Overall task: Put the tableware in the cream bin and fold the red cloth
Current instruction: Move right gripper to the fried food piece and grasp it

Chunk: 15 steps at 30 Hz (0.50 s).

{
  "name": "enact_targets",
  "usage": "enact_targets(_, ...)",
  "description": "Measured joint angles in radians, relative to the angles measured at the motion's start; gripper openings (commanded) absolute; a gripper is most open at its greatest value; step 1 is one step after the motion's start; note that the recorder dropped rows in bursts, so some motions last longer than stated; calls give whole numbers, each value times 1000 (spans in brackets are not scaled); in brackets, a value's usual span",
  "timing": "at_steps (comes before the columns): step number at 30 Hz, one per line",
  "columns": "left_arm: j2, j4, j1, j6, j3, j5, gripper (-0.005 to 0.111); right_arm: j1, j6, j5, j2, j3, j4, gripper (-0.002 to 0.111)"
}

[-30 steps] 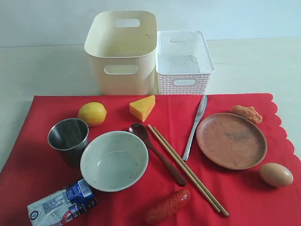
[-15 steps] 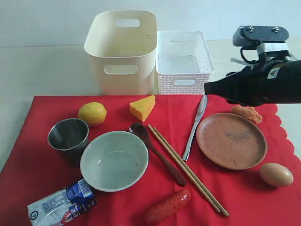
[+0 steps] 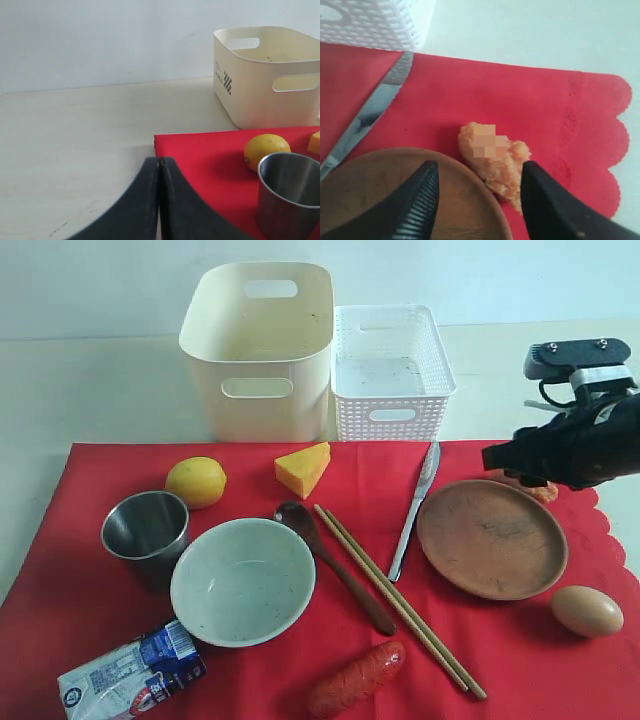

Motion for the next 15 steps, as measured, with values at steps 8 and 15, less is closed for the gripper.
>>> enact_targets(8,0,0,0,0,0,0,3,-21,-13,-103,116,-13,0,50)
enact_targets(15,0,0,0,0,0,0,3,-21,-21,-119,177,-70,0,39)
